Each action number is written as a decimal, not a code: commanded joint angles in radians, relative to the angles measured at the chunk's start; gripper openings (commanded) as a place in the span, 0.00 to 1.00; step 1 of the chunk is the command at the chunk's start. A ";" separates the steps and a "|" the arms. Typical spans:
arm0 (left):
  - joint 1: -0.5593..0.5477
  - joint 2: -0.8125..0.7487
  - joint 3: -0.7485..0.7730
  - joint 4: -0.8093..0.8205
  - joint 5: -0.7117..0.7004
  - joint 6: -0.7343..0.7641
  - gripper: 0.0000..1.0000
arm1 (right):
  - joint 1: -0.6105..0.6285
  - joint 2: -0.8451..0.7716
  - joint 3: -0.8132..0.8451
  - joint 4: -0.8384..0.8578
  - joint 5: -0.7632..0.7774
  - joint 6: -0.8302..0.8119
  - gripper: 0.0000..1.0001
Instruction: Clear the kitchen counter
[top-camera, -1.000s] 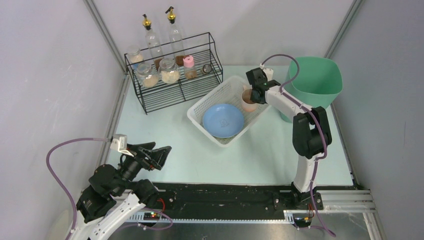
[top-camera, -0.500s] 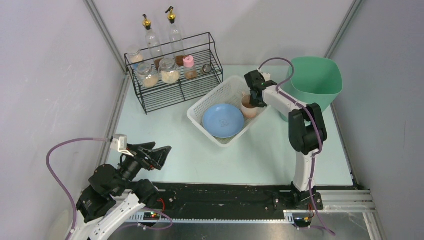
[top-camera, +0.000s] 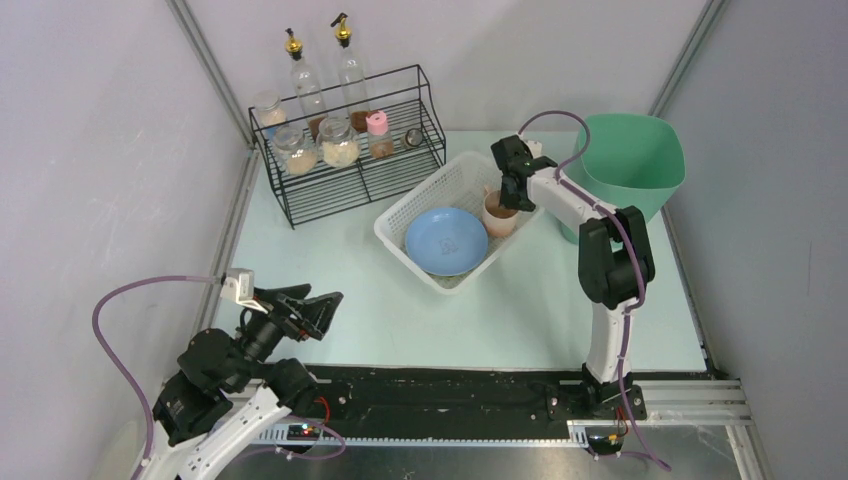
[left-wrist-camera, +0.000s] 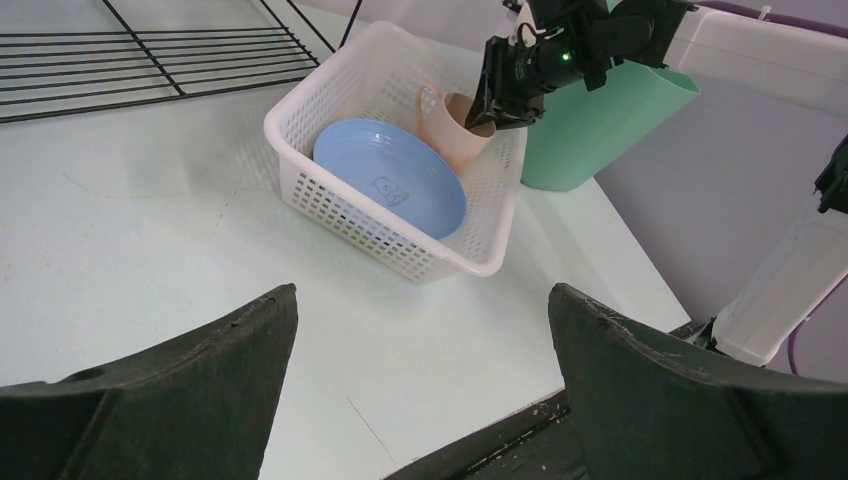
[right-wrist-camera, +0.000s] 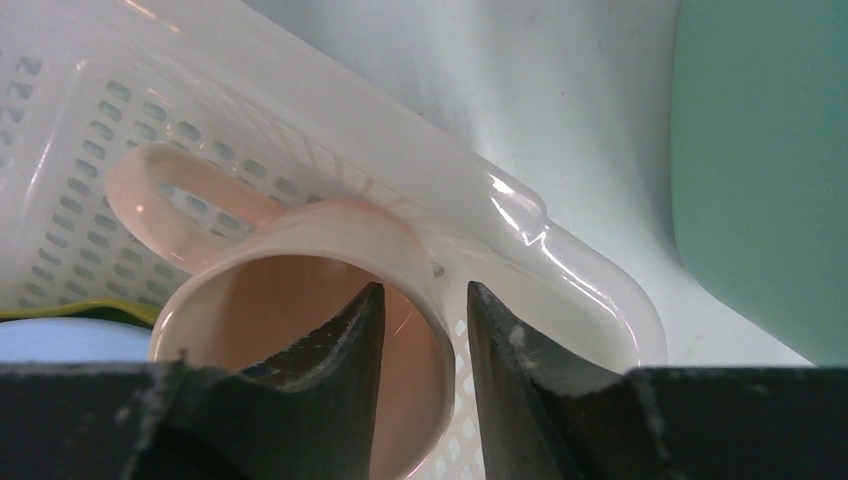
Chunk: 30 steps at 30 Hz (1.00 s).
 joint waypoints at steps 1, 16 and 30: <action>0.005 -0.178 -0.004 0.020 -0.008 -0.006 0.98 | 0.003 -0.082 0.057 0.003 -0.001 -0.007 0.42; 0.005 -0.162 -0.004 0.020 -0.018 -0.007 0.98 | 0.168 -0.405 -0.059 0.112 0.046 -0.071 0.49; 0.005 -0.132 -0.003 0.020 -0.022 -0.006 0.98 | 0.563 -0.825 -0.313 0.211 0.192 -0.224 0.67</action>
